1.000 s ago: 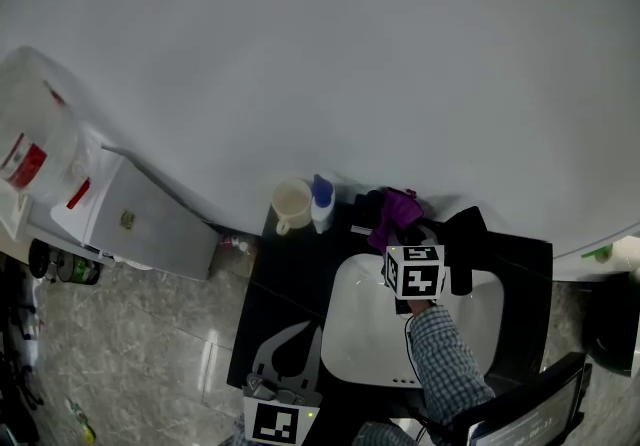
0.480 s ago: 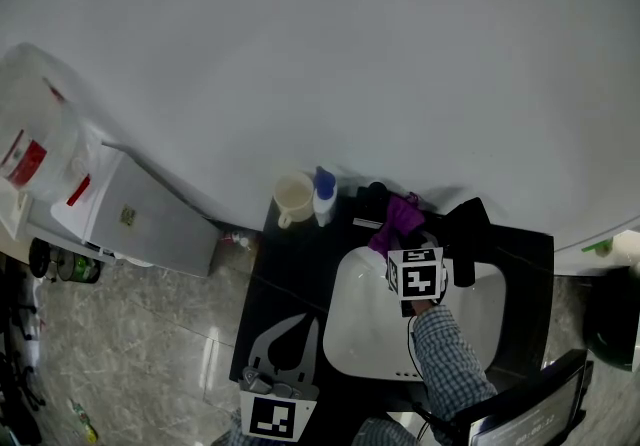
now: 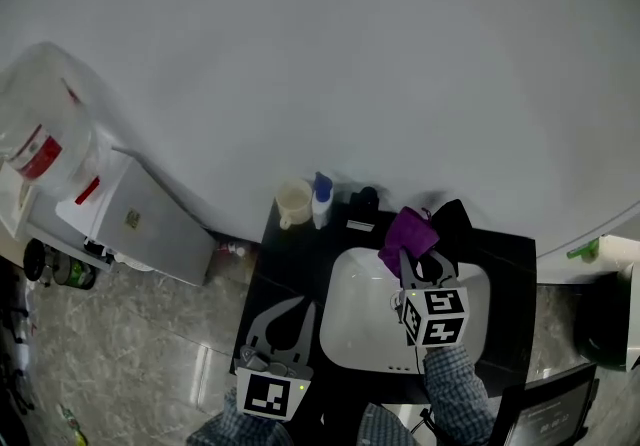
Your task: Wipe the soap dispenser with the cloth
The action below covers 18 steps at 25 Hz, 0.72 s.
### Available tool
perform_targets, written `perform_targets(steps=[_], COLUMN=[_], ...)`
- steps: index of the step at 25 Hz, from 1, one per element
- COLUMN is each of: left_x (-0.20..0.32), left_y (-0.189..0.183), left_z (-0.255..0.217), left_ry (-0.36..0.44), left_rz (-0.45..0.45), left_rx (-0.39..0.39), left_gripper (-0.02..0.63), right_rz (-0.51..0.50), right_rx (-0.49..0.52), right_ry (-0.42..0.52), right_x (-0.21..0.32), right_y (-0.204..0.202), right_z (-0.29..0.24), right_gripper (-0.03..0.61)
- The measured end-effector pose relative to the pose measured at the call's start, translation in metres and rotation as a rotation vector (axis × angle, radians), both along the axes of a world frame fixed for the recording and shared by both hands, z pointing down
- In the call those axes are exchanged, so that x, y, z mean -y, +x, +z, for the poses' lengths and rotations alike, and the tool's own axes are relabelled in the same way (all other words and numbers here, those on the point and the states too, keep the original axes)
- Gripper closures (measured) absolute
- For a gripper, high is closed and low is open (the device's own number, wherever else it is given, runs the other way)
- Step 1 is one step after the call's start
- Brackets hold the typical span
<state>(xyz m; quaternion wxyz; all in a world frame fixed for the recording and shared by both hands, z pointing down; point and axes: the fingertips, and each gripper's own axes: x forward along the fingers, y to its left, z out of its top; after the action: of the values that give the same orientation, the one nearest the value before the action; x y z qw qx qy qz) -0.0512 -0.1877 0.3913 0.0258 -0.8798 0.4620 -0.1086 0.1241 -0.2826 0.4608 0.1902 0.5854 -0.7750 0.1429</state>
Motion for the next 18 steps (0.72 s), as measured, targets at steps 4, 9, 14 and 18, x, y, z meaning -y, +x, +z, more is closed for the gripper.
perform_targets(steps=[4,9,14,18], left_x=[-0.006,-0.022,-0.038,-0.052], left_y=[-0.006,-0.009,-0.003,0.002], left_z=[-0.010,-0.007,-0.010,0.000], left_ry=[0.033,0.015,0.036,0.008], left_rz=[0.004,0.030,0.083,0.126], left_rx=[-0.004,-0.001,-0.034,-0.036], left_gripper=[0.612,0.612,0.612,0.612], right_rz=[0.043,0.111,0.150,0.180], right_rx=[0.080,0.155,0.160,0.152], right_ry=[0.030,0.041,0.048,0.052], right_x=[-0.035,-0.073,-0.107,-0.131], right_y=[0.002,0.001,-0.002,-0.006], right_z=[-0.027,-0.040,-0.039,-0.035], right_gripper=[0.500,0.500,0.500,0.500])
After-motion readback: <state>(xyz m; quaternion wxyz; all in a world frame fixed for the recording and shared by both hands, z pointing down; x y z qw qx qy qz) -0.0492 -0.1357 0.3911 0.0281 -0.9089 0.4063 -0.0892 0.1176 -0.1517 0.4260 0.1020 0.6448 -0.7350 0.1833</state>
